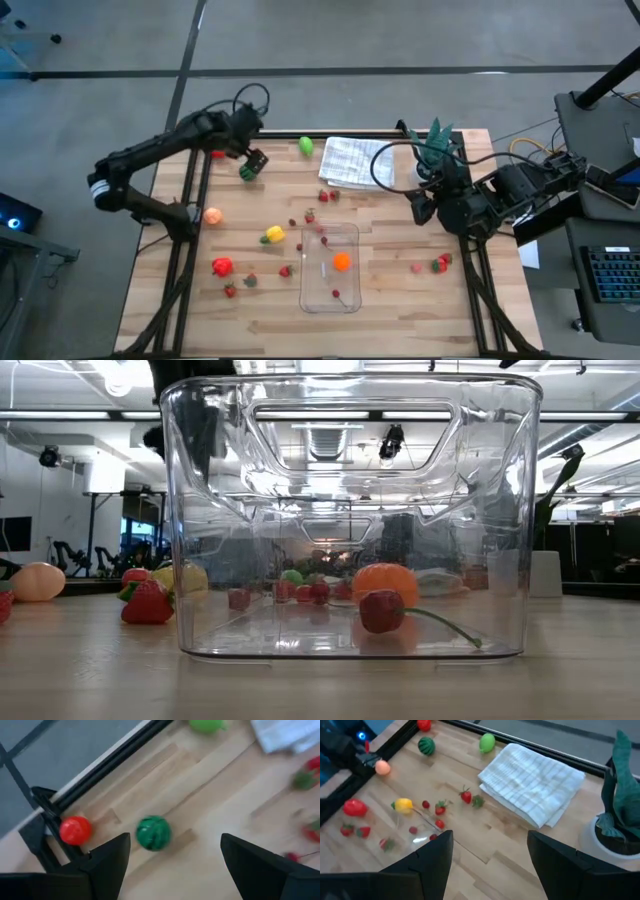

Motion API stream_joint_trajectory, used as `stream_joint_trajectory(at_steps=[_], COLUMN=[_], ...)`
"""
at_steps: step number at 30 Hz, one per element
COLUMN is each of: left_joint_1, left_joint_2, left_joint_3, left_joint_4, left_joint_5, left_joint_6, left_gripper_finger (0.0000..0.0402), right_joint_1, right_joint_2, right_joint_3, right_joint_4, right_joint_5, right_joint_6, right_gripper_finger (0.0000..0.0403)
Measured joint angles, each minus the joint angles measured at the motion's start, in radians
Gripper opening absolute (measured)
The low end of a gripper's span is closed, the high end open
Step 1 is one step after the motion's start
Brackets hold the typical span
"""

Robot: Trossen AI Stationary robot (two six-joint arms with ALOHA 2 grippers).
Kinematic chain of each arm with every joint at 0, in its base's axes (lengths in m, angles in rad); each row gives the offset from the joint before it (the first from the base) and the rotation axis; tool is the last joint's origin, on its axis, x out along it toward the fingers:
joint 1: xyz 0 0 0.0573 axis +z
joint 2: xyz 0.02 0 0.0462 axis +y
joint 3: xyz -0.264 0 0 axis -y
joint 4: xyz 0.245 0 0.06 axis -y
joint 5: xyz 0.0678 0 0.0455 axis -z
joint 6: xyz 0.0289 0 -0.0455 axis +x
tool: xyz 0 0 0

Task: Pick and placing Produce into tupperware
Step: Put the green watermelon into the transparent bin

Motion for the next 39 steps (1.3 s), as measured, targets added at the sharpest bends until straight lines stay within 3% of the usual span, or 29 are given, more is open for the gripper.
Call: stream_joint_trajectory(at_steps=[7, 12, 17, 23, 39], left_joint_1=[0.144, 0.159, 0.159, 0.159, 0.158], left_joint_2=[0.147, 0.272, 0.372, 0.41, 0.339], left_joint_3=[-0.015, -0.015, -0.016, -0.04, -0.211], left_joint_4=[0.002, -0.001, -0.048, -0.038, 0.174], left_joint_5=[0.101, 0.166, 0.164, 0.058, 0.138], left_joint_6=[0.333, 0.419, 0.437, 0.449, 0.419], left_gripper_finger=[0.0294, 0.0294, 0.0294, 0.0294, 0.0294], right_joint_1=[-0.003, -0.003, -0.003, -0.003, -0.003], right_joint_2=[0.019, 0.039, 0.057, 0.069, 0.079], right_joint_3=[-0.016, -0.02, -0.021, -0.021, -0.021], right_joint_4=[0.0, 0.002, 0.002, 0.003, 0.0], right_joint_5=[0.001, 0.0, -0.001, -0.006, -0.007], right_joint_6=[0.091, 0.137, 0.172, 0.173, 0.147], right_gripper_finger=[0.0247, 0.0247, 0.0247, 0.0247, 0.0247])
